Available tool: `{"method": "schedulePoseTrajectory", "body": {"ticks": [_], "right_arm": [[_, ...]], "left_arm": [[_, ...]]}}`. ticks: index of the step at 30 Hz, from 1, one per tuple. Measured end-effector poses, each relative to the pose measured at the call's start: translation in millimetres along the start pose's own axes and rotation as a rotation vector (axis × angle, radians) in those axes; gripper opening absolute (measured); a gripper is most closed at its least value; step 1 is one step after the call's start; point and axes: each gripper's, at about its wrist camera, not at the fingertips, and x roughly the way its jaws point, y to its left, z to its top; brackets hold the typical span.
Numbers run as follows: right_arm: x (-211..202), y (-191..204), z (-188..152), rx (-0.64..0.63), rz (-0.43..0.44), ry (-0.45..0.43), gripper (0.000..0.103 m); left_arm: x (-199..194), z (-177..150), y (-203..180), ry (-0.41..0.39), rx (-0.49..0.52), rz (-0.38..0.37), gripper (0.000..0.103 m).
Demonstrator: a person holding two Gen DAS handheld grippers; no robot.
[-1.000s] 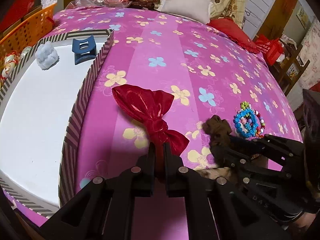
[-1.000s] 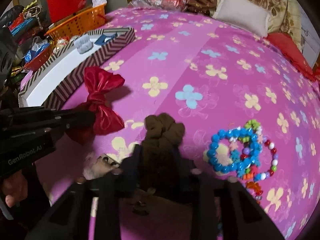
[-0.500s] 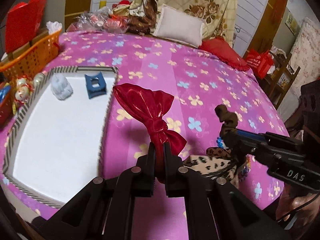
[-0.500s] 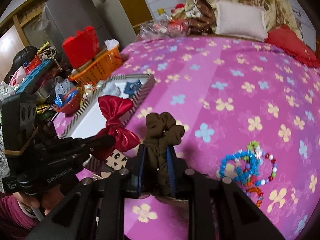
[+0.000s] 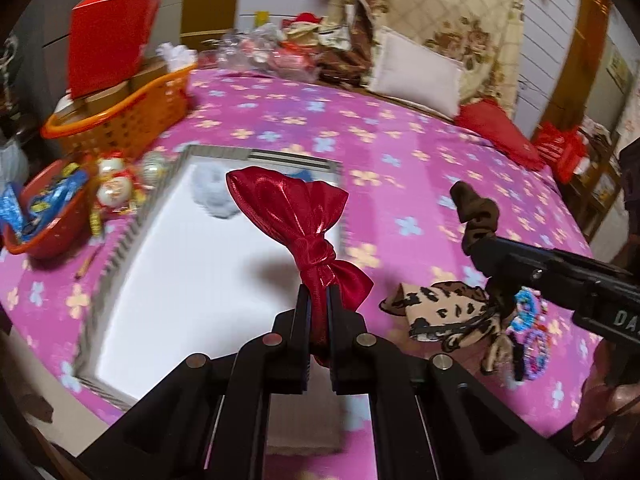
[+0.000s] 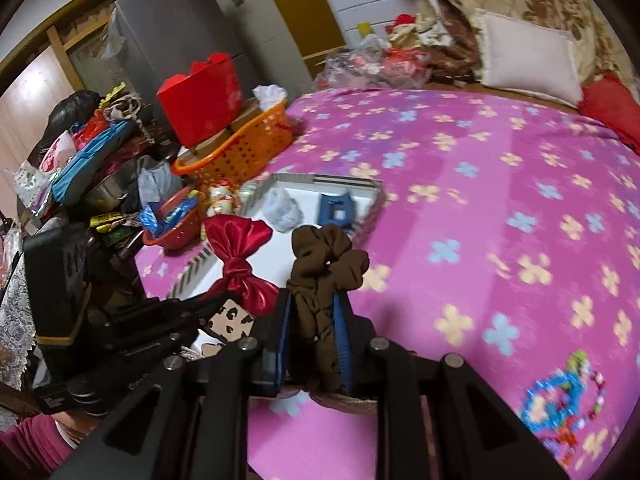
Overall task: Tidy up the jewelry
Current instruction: 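Carry the red bow and brown scrunchie into the white tray and release both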
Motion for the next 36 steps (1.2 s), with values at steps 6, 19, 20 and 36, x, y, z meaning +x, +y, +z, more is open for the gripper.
{"method": "schedulePoseTrajectory", "body": {"ticks": [6, 19, 20, 36], "right_arm": [[43.3, 29.5, 24.8, 0.005, 0.064, 0.026, 0.021], [164.9, 34.5, 41.4, 0.143, 0.080, 0.125, 0.021], [171.2, 33.5, 41.1, 0.144, 0.067, 0.125, 0.021], [200.3, 18.4, 43.5, 0.159, -0.016, 0.111, 0.038]], "left_arm": [[12.6, 12.0, 51.9, 0.023, -0.060, 0.047, 0.001], [74.8, 25.9, 108.4, 0.131, -0.106, 0.090, 0.001], [77.6, 25.7, 109.7, 0.135, -0.106, 0.094, 0.001], [92.3, 38.8, 113.1, 0.132, -0.081, 0.188, 0.023]]}}
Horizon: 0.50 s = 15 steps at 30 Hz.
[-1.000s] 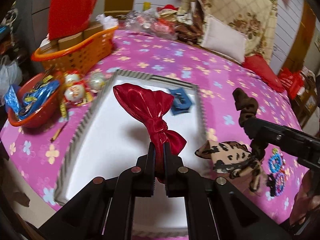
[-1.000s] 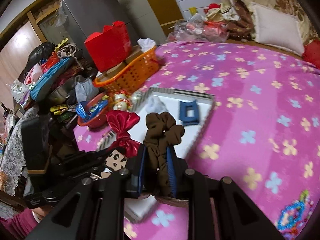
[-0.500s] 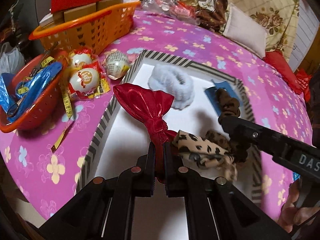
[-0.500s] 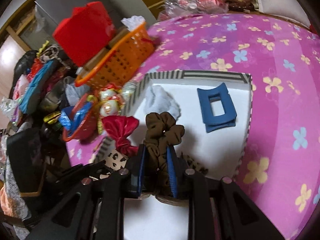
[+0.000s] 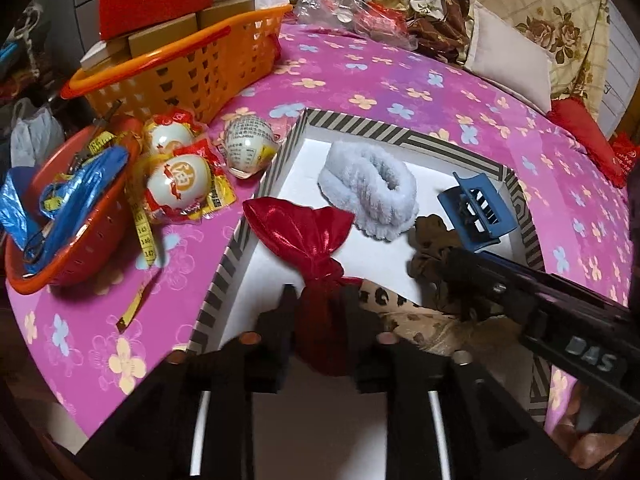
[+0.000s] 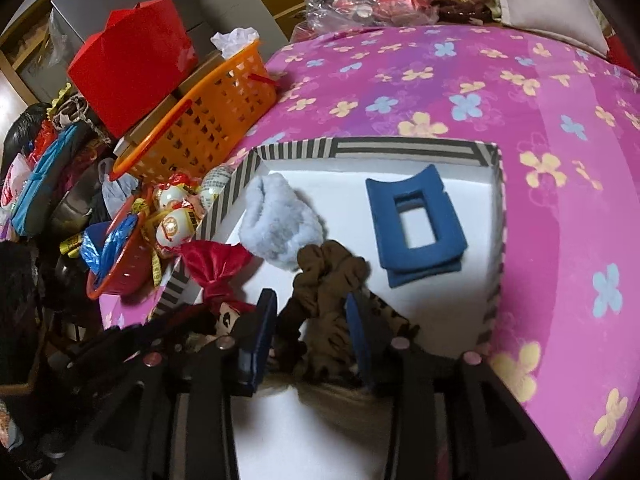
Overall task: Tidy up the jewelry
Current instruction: 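Carry the red bow and brown scrunchie into the white tray and release both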
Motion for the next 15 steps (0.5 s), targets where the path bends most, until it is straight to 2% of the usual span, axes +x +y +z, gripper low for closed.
{"method": "schedulePoseTrajectory", "body": {"ticks": [6, 10, 15], "right_arm": [[-31.1, -1.6, -8.6, -0.012, 0.013, -0.022, 0.045], [-52.2, -3.2, -17.1, -0.020, 0.011, -0.038, 0.057], [-81.3, -9.3, -30.4, -0.038, -0.007, -0.053, 0.060]], "left_arm": [[-8.5, -4.0, -2.9, -0.007, -0.002, 0.003, 0.028], [-19.5, -11.1, -6.9, -0.025, -0.005, 0.008, 0.029], [-35.5, -21.4, -14.0, -0.042, -0.021, 0.007, 0.029]]}}
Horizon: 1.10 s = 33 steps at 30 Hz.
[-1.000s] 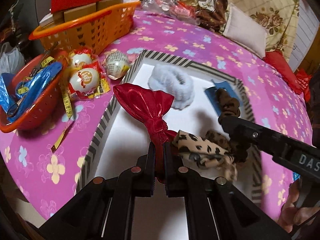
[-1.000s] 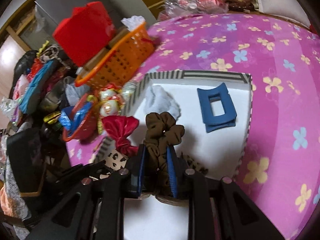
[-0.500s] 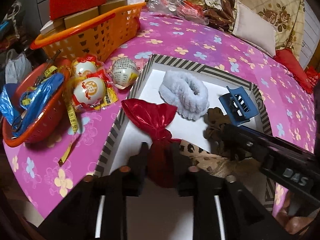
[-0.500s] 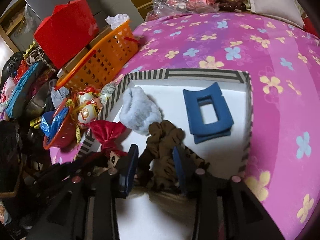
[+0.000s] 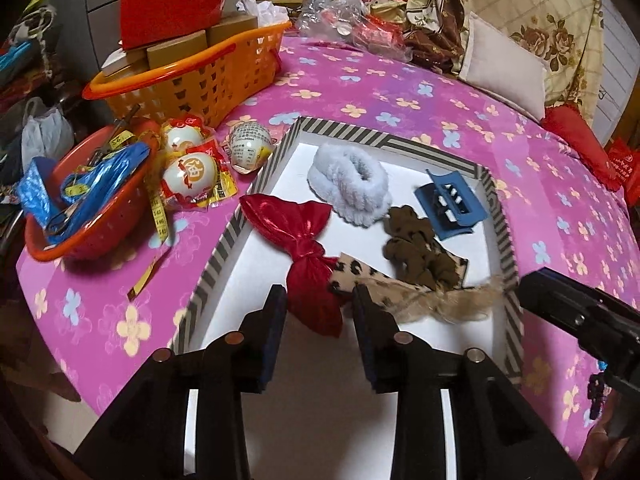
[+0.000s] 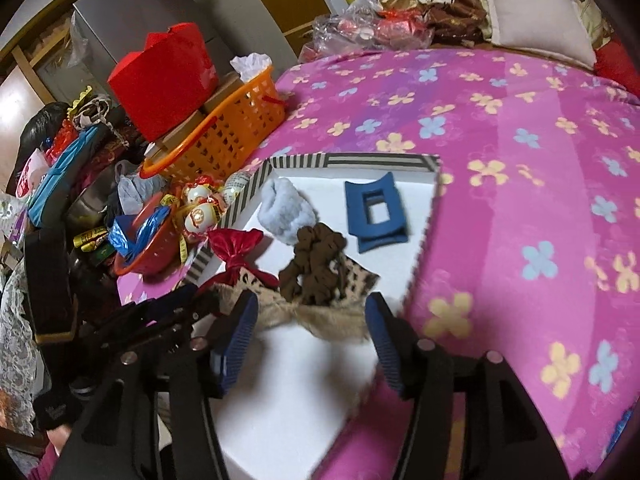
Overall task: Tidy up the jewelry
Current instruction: 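Carry the red bow and brown scrunchie into the white tray and release both, then move both tools to the bracelets and grasp the black scrunchie with the left tool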
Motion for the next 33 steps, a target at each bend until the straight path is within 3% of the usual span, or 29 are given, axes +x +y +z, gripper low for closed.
{"method": "schedulePoseTrajectory", "body": {"ticks": [17, 33], "right_arm": [[-97.8, -55.6, -61.6, -0.006, -0.148, -0.034, 0.067], [-187.9, -146.3, -112.0, 0.102, -0.295, -0.084, 0.071]], "left_arm": [[-54.0, -40.0, -87.4, -0.076, 0.074, -0.074, 0.029], [-61.7, -77.8, -193.4, -0.041, 0.219, -0.171, 0.029]]}}
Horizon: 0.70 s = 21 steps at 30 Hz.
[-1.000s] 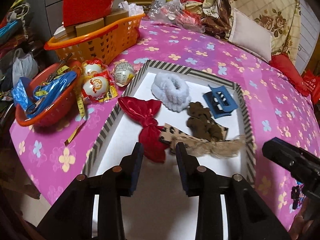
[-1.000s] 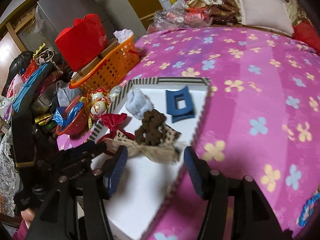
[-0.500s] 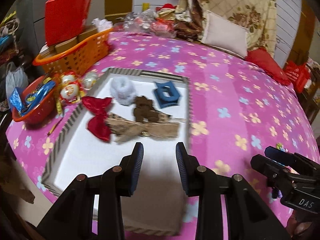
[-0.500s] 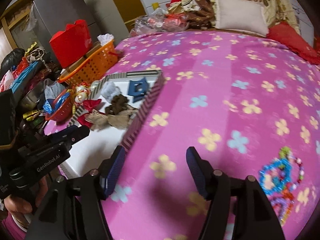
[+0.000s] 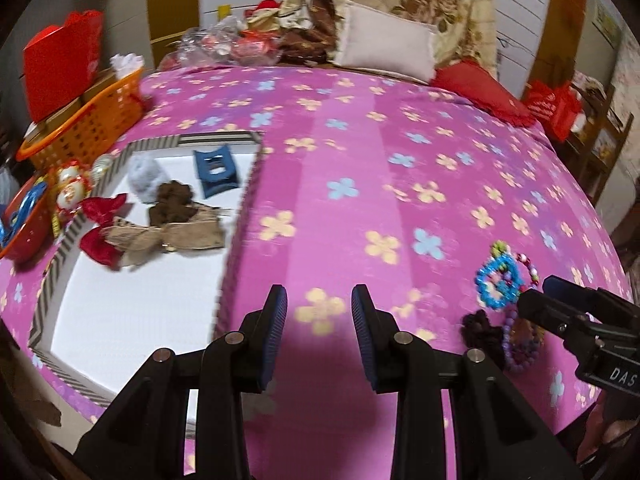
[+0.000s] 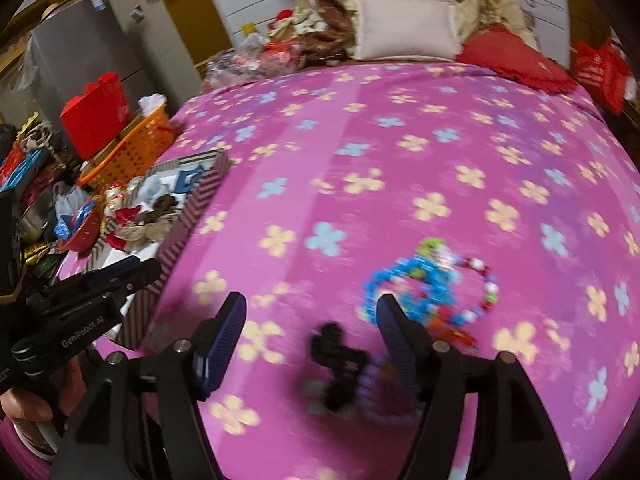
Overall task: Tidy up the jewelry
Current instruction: 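Move both tools to the bracelets and grasp the black scrunchie with the left tool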
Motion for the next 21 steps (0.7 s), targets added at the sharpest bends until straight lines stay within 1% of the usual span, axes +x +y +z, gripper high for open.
{"method": "schedulePoseTrajectory", "body": {"ticks": [9, 12, 16, 21], "right_arm": [[-19.1, -63.1, -23.2, 0.093, -0.077, 0.002, 0.071], [-22.6, -76.4, -30.9, 0.111, -0.094, 0.006, 0.071], [-21.8, -86.9, -37.8, 0.119, -0.094, 0.012, 0.071], [-17.5, -87.3, -34.4, 0.110, -0.084, 0.007, 0.071]], "left_arm": [[5.8, -8.1, -39.5, 0.041, 0.049, -0.072, 0.029], [10.5, -10.6, -47.9, 0.066, 0.054, -0.102, 0.030], [18.2, -15.1, -61.8, 0.108, 0.064, -0.146, 0.031], [29.4, -19.7, -76.4, 0.147, 0.076, -0.187, 0.031]]}}
